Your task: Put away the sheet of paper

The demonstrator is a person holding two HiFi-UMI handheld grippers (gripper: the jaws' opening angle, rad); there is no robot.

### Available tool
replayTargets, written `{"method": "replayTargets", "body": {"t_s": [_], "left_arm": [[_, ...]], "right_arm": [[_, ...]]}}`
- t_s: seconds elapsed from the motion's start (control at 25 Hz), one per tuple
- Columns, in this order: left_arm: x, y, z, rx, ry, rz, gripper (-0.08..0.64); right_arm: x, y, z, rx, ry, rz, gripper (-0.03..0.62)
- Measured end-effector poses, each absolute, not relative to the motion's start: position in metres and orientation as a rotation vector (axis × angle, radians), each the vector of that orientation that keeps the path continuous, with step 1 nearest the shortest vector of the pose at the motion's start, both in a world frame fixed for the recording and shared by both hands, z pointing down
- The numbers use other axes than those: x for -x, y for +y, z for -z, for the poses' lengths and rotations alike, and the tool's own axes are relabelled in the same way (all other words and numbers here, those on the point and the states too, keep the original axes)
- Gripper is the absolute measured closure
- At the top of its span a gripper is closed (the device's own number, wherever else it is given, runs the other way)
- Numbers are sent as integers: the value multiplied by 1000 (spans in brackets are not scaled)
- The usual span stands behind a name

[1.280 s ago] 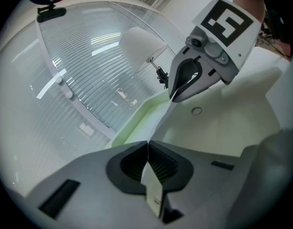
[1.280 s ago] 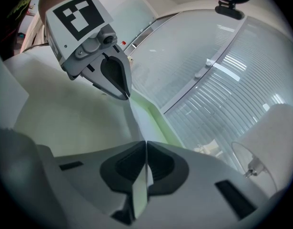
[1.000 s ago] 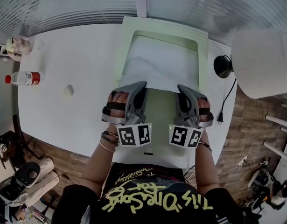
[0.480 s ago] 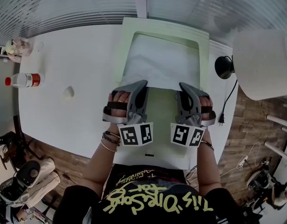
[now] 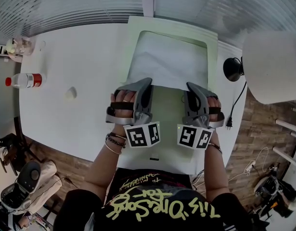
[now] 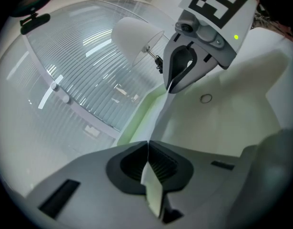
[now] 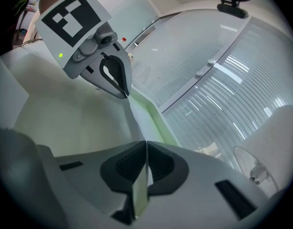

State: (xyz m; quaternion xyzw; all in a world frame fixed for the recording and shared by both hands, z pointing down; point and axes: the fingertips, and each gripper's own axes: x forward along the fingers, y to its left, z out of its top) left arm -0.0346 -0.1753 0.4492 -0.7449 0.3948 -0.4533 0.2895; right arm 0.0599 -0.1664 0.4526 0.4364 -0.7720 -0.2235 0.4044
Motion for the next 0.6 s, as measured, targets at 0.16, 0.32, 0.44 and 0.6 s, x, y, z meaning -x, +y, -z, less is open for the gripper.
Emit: {"method": "replayTargets", "body": {"t_s": [0.16,0.32,0.44,0.6], "left_arm": [[35,-176,-449,1984,1061,1219,551],[34,-180,-448,1968,1079,1239,551],[35,-182,-447,1959,1087,1240,551],[41,-186,-448,1960,1091,1241,551]], "right_arm": [[-60,-168,-452,-1095,-1951,570,584],[-63,-170,-450,-1091,-1946,578,585],[-62,-174,-449,-1092,-1942,582,584],[-57,-179,-450,-1089,-1938,585,584]]}}
